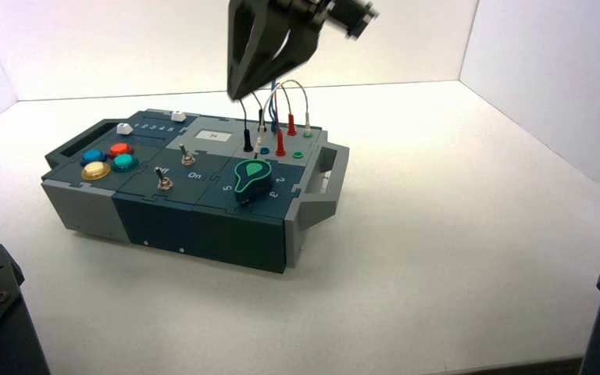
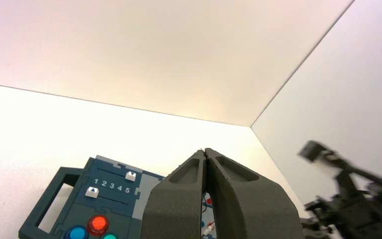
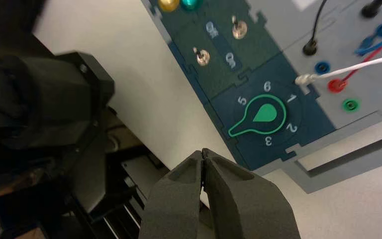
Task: Turn the knob to position 3.
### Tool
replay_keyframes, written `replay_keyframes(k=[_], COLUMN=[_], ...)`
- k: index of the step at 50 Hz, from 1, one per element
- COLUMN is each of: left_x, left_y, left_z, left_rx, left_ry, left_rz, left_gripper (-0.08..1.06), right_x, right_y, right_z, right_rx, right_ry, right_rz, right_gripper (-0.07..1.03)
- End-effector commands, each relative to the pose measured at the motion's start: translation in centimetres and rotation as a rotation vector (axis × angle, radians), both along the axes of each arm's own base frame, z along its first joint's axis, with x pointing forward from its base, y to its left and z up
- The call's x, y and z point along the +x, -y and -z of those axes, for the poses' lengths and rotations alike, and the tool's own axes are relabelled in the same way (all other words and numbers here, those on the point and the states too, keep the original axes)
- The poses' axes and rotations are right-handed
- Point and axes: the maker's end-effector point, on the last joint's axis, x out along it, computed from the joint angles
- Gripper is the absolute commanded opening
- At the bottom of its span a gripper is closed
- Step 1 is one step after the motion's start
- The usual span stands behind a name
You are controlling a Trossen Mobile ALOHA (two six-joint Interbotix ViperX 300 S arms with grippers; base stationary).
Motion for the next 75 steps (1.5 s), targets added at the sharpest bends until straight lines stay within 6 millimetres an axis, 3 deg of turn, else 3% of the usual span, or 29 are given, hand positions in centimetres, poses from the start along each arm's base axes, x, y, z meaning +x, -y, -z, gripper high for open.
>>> replay_keyframes(k=[1, 21, 41, 75], left_x=[0.0, 0.0, -0.6, -0.6], left_y=[0.0, 0.0, -0.1, -0.1], left_z=[-0.7, -0.6, -0.6, 0.2], left_rx=[-0.002, 0.001, -0.006, 0.001], left_ry=[0.012, 0.008, 0.037, 0.008], left_rz=[0.001, 0.001, 0.001, 0.005], left_gripper=[-0.03, -0.03, -0.03, -0.03], right_x=[0.2, 0.6, 0.2, 1.3], right_y=[-1.2, -3.3, -3.1, -4.0], right_z=[0.0, 2.1, 5.3, 7.0], right_rx=[-0.015, -0.101, -0.176, -0.205], right_ry=[-0.025, -0.133, -0.199, -0.230], right_rz=[-0.028, -0.082, -0.090, -0.080], right_gripper=[-0.02, -0.02, -0.02, -0.02])
